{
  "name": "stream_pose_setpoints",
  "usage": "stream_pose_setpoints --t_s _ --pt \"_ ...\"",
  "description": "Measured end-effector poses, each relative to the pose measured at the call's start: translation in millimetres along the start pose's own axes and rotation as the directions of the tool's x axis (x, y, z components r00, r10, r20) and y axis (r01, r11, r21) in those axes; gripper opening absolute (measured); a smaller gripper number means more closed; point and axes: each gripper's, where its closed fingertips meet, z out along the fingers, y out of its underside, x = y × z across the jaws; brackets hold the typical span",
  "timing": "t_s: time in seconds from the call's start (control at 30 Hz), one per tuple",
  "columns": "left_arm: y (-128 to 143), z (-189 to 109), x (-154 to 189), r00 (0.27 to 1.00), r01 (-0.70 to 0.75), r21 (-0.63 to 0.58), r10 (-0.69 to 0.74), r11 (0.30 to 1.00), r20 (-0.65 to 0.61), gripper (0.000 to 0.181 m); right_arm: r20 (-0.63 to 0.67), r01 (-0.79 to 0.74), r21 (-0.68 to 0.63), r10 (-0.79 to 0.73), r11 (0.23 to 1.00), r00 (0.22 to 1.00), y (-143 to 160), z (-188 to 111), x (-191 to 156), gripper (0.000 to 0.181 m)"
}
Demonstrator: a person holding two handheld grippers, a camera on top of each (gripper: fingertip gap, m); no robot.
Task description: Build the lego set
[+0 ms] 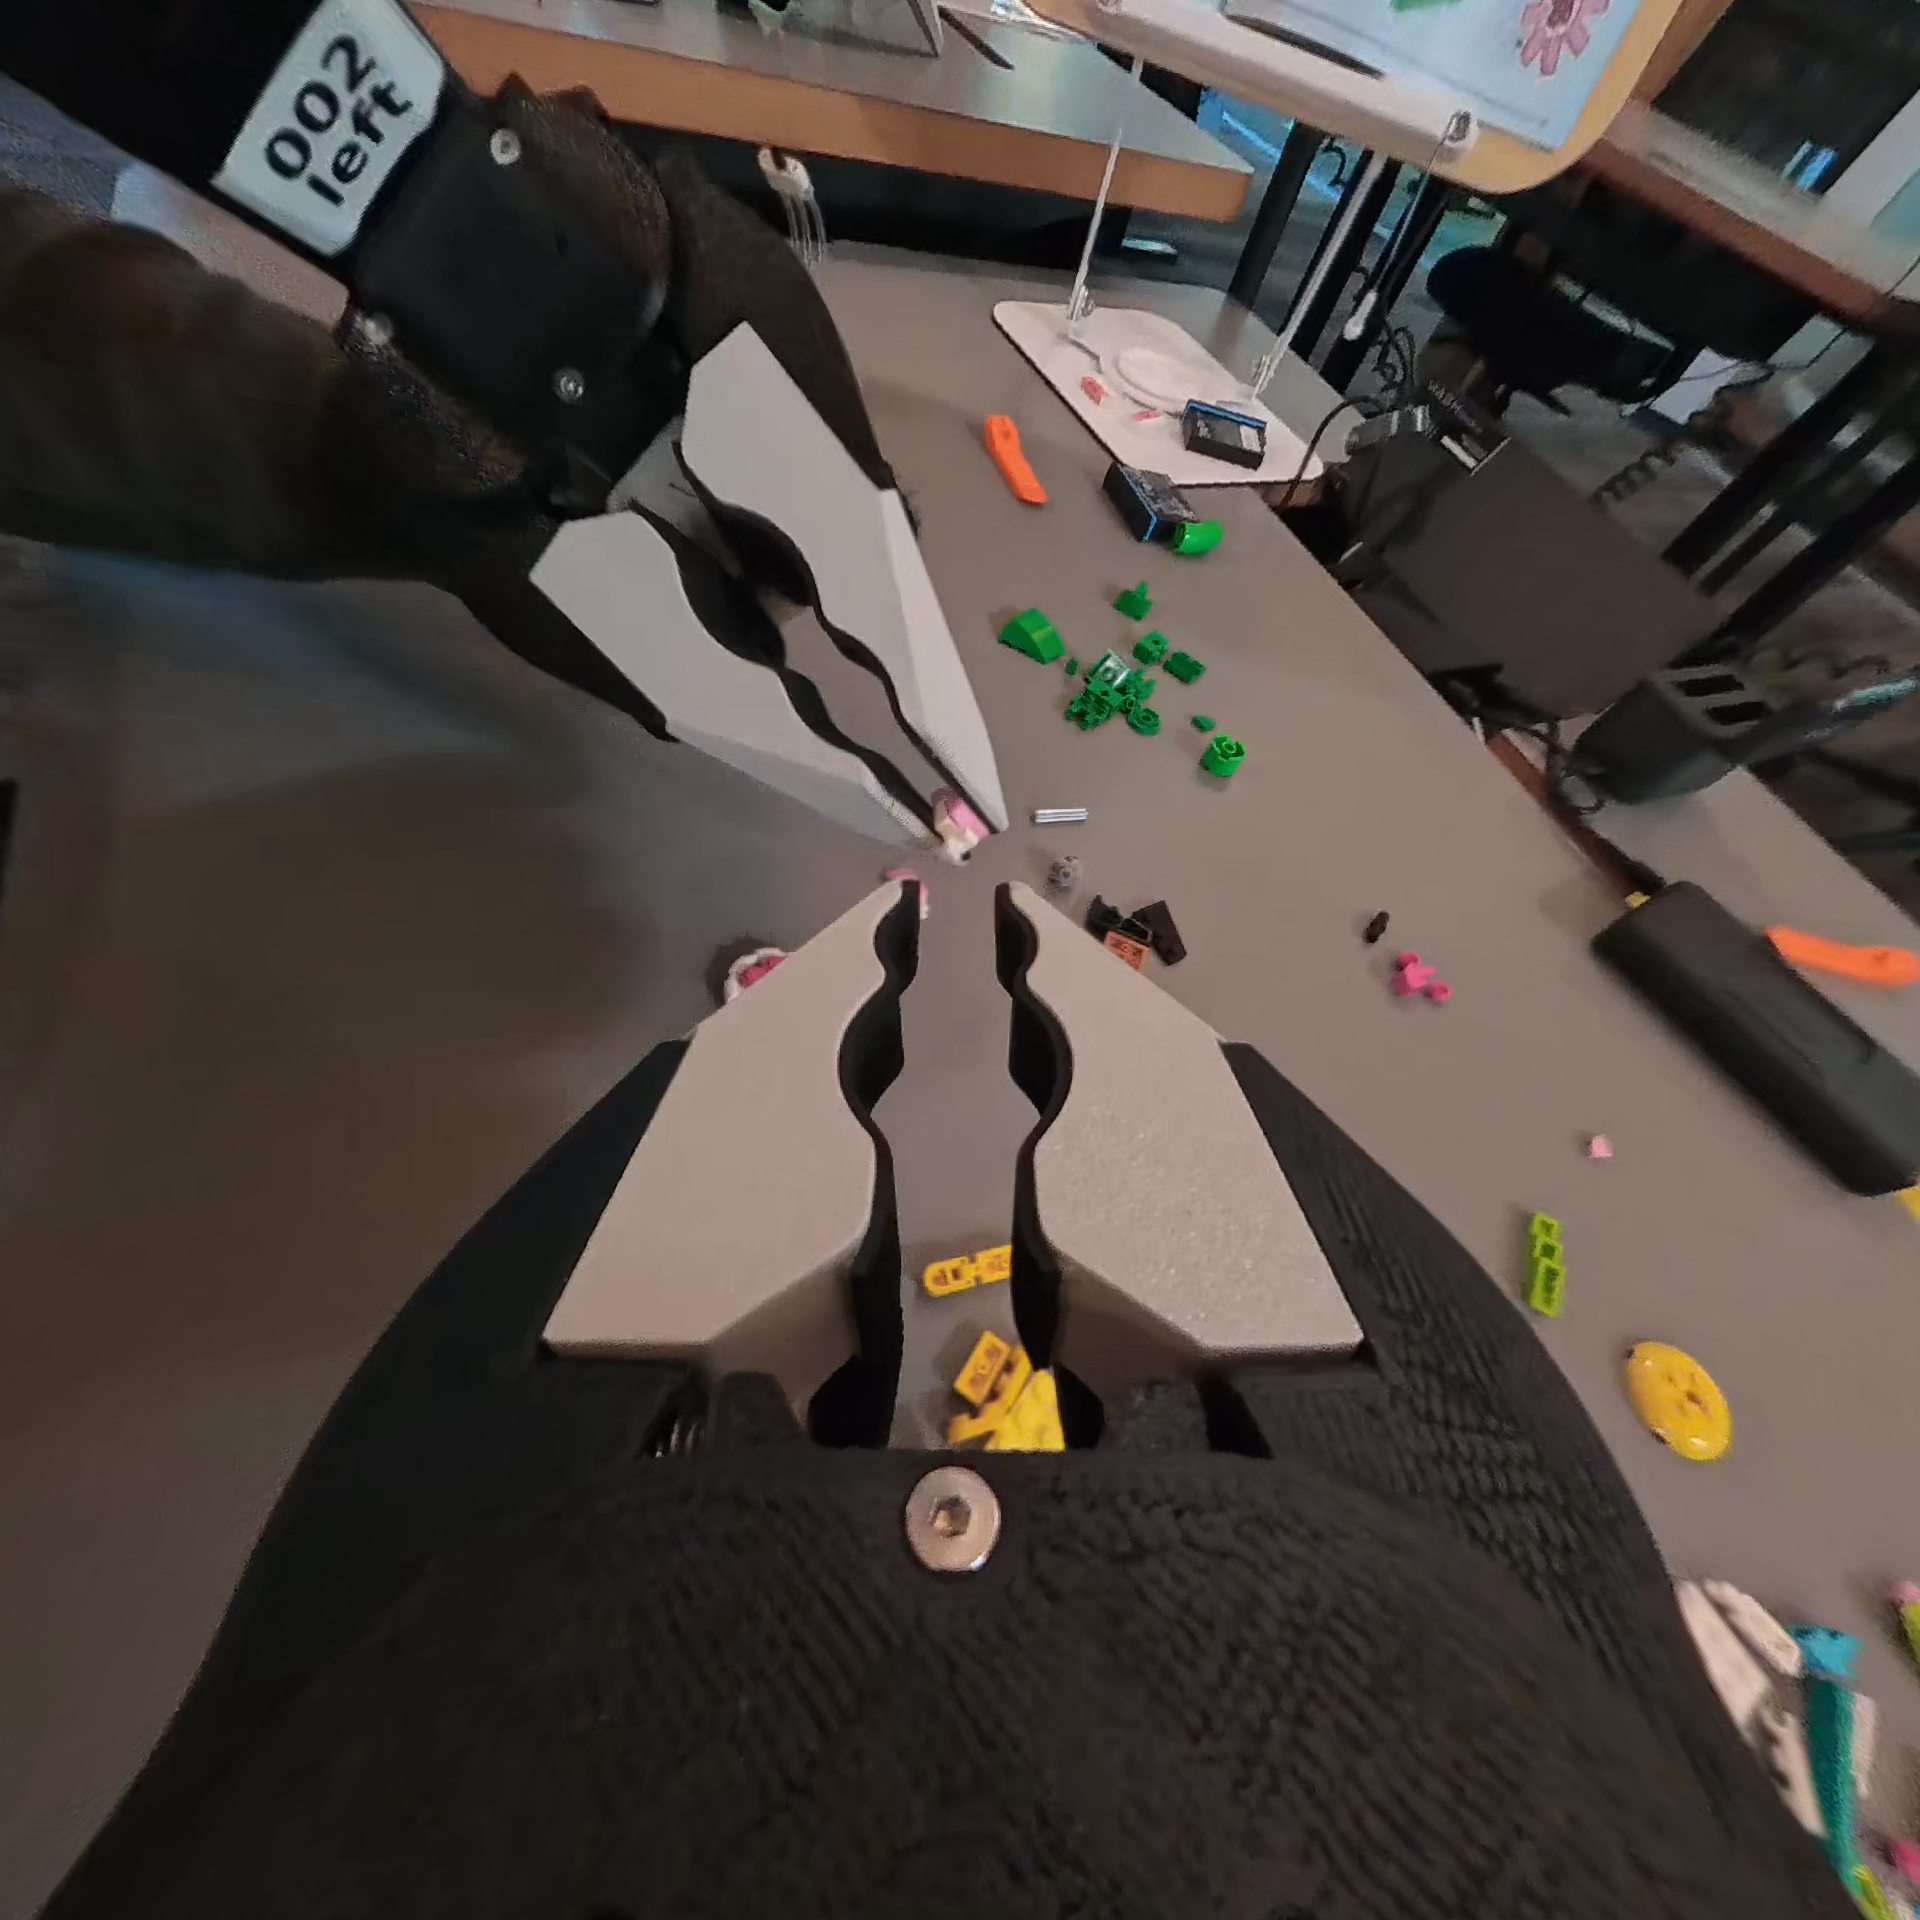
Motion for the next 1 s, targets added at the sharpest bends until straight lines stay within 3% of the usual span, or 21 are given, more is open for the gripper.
stream_pose_setpoints --t_s 0.1,0.2,0.27,0.57,1.0 --pt "-0.1 -1.5 -3.4 1.000 0.011 -0.005 -0.011 1.000 -0.001 0.004 0.038 -0.156 0.042 0.155 0.987 0.987 -7.1 1.0 0.8 0.007" --pt "1.0 -1.2 -3.4 1.000 0.008 -0.016 -0.008 1.000 0.001 0.004 0.135 -0.422 0.062 0.411 0.904 0.901 -12.3 1.4 1.7 0.005" --pt "1.3 -0.9 -3.2 1.000 0.013 -0.017 -0.013 1.000 0.003 0.004 0.137 -0.484 0.077 0.471 0.872 0.871 -12.2 1.8 6.2 0.004" --pt "3.9 1.5 -5.2 1.000 -0.005 -0.037 0.006 0.999 0.027 0.004 0.100 -0.478 0.038 0.472 0.878 0.876 -6.3 7.3 4.6 0.004" --pt "1.8 -0.9 -13.2 0.998 -0.041 -0.032 0.043 0.999 0.052 0.004 0.122 -0.535 0.124 0.522 0.836 0.844 -15.1 5.3 12.6 0.009"
